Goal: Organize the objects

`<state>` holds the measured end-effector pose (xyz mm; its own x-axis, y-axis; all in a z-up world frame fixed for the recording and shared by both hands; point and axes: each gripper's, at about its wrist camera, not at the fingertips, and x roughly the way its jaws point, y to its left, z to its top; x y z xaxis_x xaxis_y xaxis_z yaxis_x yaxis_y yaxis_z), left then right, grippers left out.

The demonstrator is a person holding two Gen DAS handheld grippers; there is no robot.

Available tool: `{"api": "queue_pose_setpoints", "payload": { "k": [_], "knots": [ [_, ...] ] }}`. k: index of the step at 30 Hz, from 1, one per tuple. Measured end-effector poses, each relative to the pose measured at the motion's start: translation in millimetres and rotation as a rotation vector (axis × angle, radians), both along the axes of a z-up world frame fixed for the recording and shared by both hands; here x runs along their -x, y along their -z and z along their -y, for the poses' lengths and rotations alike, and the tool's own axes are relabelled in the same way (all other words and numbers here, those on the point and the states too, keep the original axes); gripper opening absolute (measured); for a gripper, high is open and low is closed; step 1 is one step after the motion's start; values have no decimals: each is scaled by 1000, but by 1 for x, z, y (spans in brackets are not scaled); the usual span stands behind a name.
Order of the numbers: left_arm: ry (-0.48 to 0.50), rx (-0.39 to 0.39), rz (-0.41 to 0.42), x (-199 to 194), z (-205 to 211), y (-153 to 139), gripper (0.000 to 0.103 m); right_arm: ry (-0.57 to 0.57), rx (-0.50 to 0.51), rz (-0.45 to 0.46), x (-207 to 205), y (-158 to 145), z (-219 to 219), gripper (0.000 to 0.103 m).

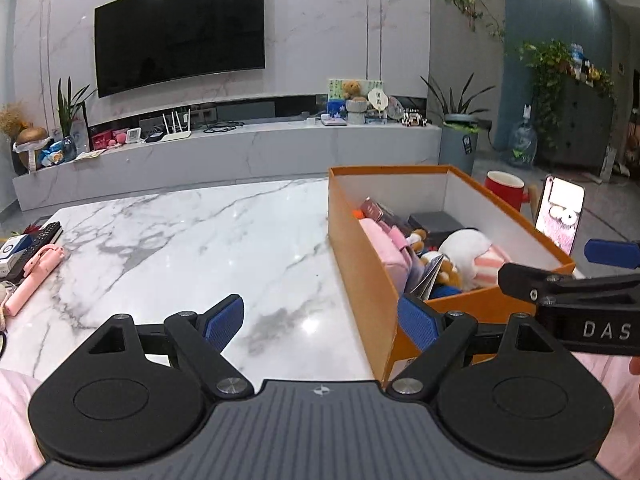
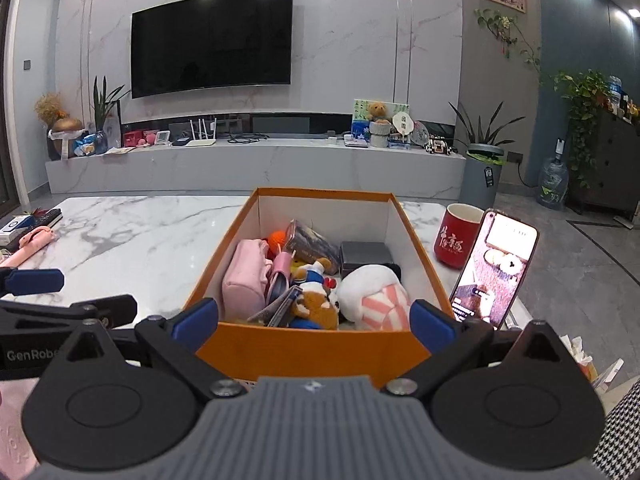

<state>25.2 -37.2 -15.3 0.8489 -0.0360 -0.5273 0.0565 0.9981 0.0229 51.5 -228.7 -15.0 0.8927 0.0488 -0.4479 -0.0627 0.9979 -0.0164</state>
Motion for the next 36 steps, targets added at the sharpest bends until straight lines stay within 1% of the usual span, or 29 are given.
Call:
{"api": "queue_pose_setpoints", "payload": {
  "k": [2, 9, 20, 36],
  "knots": [
    [-1, -7, -3, -1, 4, 5, 101, 0, -6, -5, -1, 1, 0, 102],
    [2, -20, -10, -1, 3, 10, 101, 9, -14, -17, -4, 1, 2, 102],
    [2, -37, -18, 1, 1, 7, 101, 9, -10, -22, -4, 1, 0, 102],
    [2, -33, -23, 2, 0, 6, 101, 7, -35, -33, 0, 0, 1, 102]
  ]
}}
